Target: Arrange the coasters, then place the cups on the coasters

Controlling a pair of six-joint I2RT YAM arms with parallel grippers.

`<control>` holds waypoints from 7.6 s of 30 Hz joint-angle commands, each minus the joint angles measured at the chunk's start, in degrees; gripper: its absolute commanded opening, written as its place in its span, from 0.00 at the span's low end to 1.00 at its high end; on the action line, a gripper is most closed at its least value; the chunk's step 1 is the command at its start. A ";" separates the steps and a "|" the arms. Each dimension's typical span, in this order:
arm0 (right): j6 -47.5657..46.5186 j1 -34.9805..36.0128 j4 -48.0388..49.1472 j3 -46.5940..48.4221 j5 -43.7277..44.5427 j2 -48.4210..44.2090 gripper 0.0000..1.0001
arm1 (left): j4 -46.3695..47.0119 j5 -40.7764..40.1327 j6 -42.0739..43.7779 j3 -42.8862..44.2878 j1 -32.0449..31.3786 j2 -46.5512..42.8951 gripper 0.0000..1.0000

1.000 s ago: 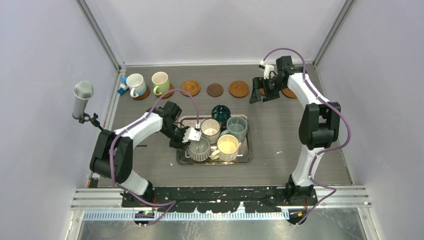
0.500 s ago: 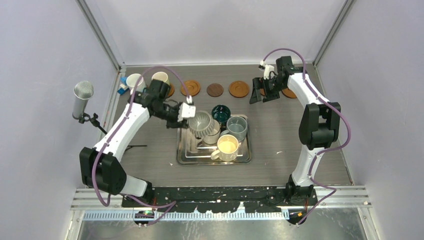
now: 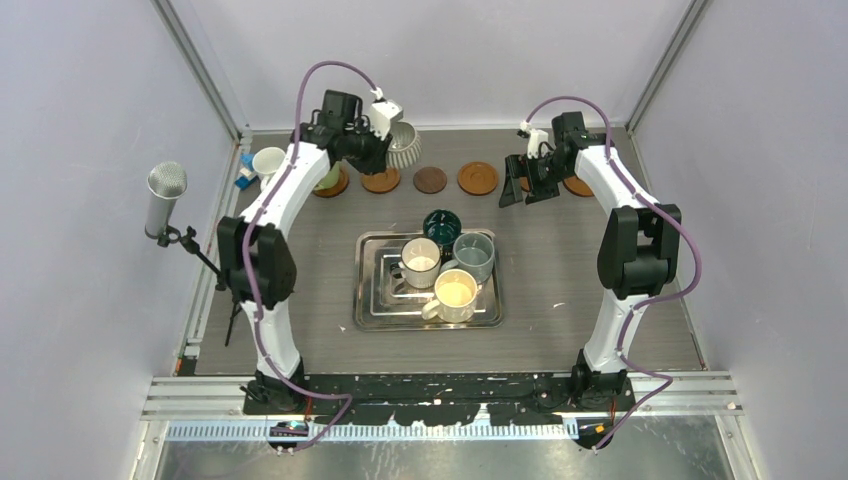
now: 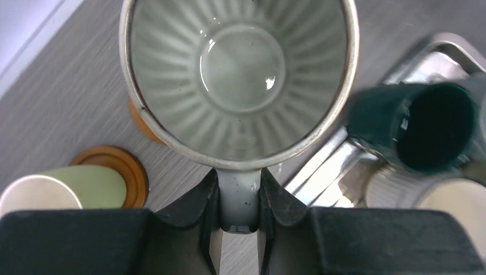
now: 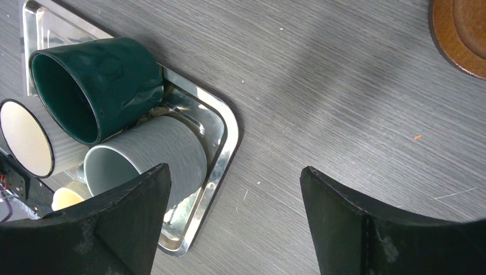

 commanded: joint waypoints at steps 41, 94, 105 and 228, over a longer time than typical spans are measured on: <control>0.22 -0.02 2.72 2.27 0.38 0.54 0.87 | 20.92 -14.48 -14.09 -2.44 3.55 15.27 0.00; -0.48 0.02 0.51 3.03 1.40 0.57 0.87 | -2.47 5.45 11.92 -35.09 -9.49 -17.75 0.73; -0.31 0.01 -0.25 3.27 0.62 0.92 0.87 | 10.31 1.23 7.46 -42.01 -12.08 -16.67 0.66; 1.01 -1.87 2.36 3.77 2.48 1.48 0.91 | 16.55 -14.77 -17.03 12.03 -8.67 24.20 0.01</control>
